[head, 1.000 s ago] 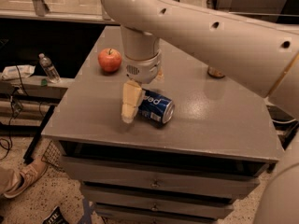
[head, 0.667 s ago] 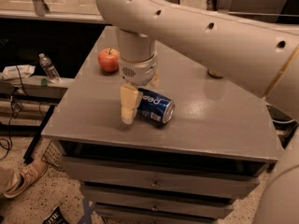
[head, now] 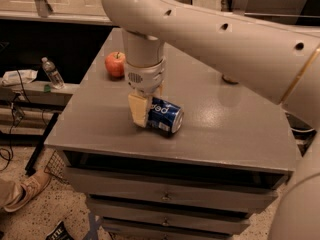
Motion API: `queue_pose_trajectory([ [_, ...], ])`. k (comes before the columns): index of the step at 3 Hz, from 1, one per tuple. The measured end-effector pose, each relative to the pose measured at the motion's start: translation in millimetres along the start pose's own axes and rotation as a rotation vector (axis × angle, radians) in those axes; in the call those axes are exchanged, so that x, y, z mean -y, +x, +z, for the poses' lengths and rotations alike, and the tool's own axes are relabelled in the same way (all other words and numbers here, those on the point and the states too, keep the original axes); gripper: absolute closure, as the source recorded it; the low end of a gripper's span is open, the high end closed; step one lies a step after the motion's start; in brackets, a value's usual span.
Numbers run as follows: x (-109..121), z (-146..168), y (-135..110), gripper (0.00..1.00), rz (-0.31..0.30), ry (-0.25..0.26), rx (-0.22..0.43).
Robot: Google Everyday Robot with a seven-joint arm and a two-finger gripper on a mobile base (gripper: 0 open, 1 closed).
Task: Place pepsi can upright
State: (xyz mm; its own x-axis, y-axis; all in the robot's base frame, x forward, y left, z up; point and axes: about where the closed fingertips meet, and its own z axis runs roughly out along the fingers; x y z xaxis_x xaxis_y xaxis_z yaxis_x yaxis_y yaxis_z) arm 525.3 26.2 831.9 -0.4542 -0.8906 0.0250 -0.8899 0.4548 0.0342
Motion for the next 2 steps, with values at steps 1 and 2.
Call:
queue_pose_trajectory([
  [1, -3.2, -14.6, -2.6, 0.87, -0.047, -0.019, 0.084],
  [2, -6.4, -43.2, 2.8, 1.0, -0.127, -0.016, 0.232],
])
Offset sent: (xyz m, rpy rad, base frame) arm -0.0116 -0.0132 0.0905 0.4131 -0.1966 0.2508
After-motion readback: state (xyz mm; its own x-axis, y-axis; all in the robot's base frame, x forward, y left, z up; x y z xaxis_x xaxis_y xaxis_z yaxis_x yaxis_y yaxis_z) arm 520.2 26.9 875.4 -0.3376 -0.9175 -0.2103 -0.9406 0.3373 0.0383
